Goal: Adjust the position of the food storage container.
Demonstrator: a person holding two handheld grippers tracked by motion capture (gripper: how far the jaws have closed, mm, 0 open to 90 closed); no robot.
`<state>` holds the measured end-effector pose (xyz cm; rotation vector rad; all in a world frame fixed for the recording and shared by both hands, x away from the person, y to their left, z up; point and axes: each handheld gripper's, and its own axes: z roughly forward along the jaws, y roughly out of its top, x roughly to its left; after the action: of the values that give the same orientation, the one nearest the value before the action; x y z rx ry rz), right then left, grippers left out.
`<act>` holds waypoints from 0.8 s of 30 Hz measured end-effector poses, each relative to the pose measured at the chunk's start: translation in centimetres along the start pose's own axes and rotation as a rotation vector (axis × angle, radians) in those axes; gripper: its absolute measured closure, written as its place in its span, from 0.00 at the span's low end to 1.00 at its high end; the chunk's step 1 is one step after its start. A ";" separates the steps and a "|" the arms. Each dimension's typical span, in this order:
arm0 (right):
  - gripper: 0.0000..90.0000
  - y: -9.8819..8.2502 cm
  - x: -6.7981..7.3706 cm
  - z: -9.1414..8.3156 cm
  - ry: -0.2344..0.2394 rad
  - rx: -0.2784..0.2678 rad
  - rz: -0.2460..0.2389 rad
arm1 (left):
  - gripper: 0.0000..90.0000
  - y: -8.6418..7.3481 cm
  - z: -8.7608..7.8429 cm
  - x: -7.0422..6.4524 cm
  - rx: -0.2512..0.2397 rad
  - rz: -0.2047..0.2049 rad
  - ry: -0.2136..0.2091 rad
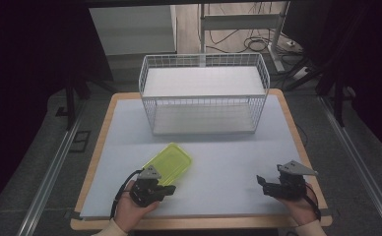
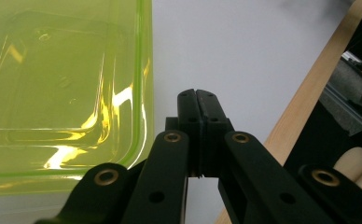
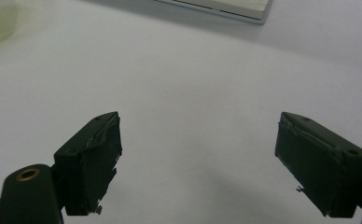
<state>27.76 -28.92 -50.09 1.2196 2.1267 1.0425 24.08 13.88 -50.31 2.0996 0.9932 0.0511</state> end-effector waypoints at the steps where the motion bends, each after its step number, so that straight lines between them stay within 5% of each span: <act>1: 0.17 0.0 0.0 0.0 -0.001 0.000 -0.001 | 1.00 0.0 0.0 0.0 0.003 0.000 0.001; 24: 0.17 -0.1 0.3 0.2 0.005 0.016 -0.013 | 1.00 -1.5 -1.4 2.4 -0.004 -0.060 0.039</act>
<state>27.67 -28.63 -50.26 1.2101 2.1480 1.0251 24.27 17.00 -51.04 2.0714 1.0779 0.0639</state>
